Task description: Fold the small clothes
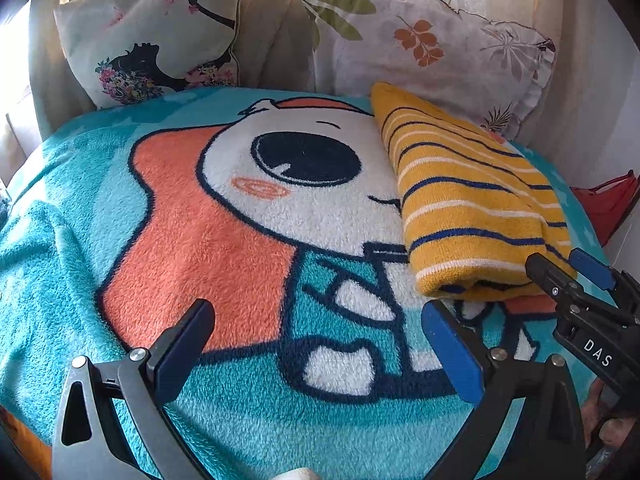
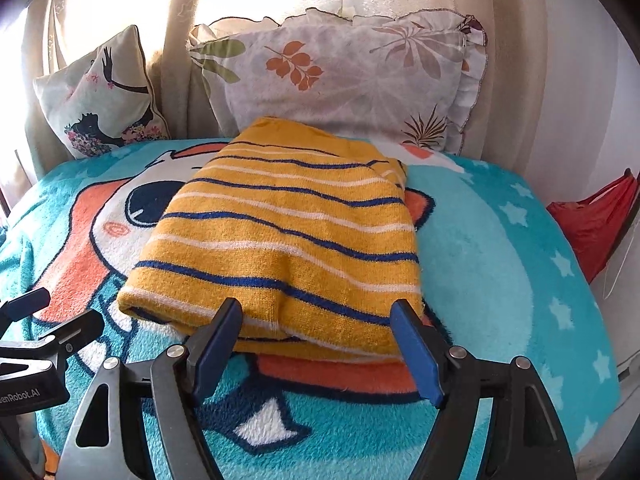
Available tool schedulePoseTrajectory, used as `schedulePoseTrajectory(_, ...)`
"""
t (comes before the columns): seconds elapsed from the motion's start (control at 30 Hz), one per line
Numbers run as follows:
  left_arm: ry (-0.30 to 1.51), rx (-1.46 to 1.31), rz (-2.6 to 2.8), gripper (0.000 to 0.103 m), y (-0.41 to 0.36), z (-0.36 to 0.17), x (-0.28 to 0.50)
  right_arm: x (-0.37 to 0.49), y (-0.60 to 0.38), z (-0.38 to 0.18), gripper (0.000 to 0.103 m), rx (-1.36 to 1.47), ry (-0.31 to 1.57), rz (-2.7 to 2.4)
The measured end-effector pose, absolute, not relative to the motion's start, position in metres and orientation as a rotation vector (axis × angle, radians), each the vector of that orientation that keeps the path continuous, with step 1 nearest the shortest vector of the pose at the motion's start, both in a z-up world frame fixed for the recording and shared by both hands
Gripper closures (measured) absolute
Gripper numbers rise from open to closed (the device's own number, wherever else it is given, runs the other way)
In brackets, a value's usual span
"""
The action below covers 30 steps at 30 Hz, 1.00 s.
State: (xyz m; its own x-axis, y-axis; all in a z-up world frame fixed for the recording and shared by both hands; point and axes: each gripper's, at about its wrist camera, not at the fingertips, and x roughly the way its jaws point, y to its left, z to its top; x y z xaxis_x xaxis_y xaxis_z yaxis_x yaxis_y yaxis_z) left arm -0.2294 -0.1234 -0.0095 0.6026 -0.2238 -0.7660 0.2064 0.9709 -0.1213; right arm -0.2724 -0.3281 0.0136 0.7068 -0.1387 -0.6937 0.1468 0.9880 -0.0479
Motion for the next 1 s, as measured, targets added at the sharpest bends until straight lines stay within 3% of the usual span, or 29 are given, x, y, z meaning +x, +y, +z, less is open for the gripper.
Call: schedulePoseTrajectory(1.0, 0.916, -0.042, -0.271, 0.000, -0.121, -0.013, -0.232, -0.282, -0.305, 0.014, 0.021, -0.040, 0.758, -0.126)
